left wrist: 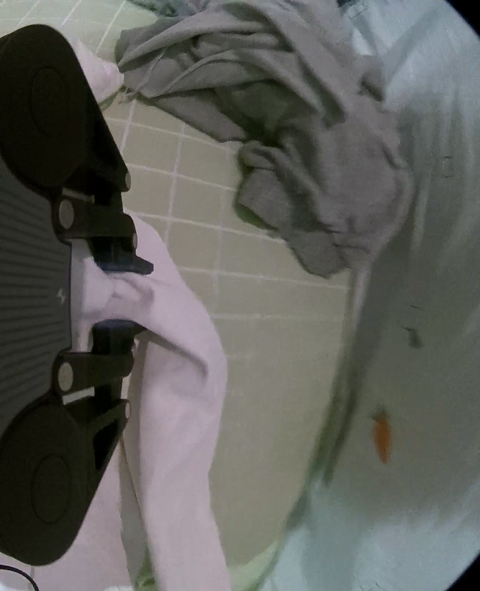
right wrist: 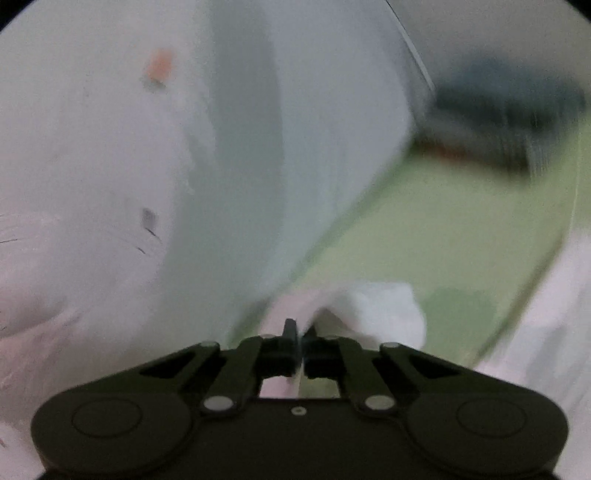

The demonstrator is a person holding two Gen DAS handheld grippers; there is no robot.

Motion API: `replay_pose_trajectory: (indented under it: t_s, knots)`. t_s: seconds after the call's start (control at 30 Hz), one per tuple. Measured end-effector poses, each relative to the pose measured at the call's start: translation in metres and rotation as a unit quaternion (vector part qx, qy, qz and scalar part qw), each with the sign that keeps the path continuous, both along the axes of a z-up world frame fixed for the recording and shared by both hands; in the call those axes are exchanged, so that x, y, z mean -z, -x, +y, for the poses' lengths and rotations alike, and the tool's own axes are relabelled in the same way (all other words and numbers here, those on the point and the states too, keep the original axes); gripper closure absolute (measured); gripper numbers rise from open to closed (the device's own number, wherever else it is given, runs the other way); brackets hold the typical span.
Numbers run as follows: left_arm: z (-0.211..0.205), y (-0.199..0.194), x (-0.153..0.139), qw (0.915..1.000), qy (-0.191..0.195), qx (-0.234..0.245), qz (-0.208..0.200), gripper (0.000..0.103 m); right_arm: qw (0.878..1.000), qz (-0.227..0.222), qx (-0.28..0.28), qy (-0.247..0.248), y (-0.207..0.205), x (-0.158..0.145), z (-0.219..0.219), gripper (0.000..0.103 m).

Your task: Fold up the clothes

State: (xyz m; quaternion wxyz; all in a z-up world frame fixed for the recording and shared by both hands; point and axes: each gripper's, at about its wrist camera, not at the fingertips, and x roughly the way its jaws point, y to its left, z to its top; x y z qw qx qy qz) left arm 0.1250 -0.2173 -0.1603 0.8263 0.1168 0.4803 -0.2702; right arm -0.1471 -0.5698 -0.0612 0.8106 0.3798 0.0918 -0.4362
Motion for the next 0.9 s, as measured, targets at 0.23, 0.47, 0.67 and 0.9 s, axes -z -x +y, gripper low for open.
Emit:
replay_pose_trajectory:
  t_s: [0.23, 0.47, 0.67, 0.9]
  knots:
    - [0.015, 0.033, -0.042, 0.9975, 0.064, -0.013, -0.026, 0.072, 0.963, 0.058, -0.045, 0.26, -0.003, -0.116, 0.037, 0.101]
    - [0.05, 0.054, -0.06, 0.9932, 0.073, -0.084, -0.033, 0.041, 0.94, 0.224, -0.129, 0.225, -0.073, -0.069, -0.006, 0.062]
    - [0.118, 0.075, -0.07, 0.9805, 0.048, -0.183, -0.053, 0.03, 0.955, 0.229, -0.163, 0.093, -0.045, 0.006, 0.012, 0.018]
    - [0.198, 0.091, -0.052, 0.9583, 0.048, -0.282, -0.004, 0.03, 0.949, 0.278, -0.149, -0.012, 0.035, 0.072, 0.07, 0.012]
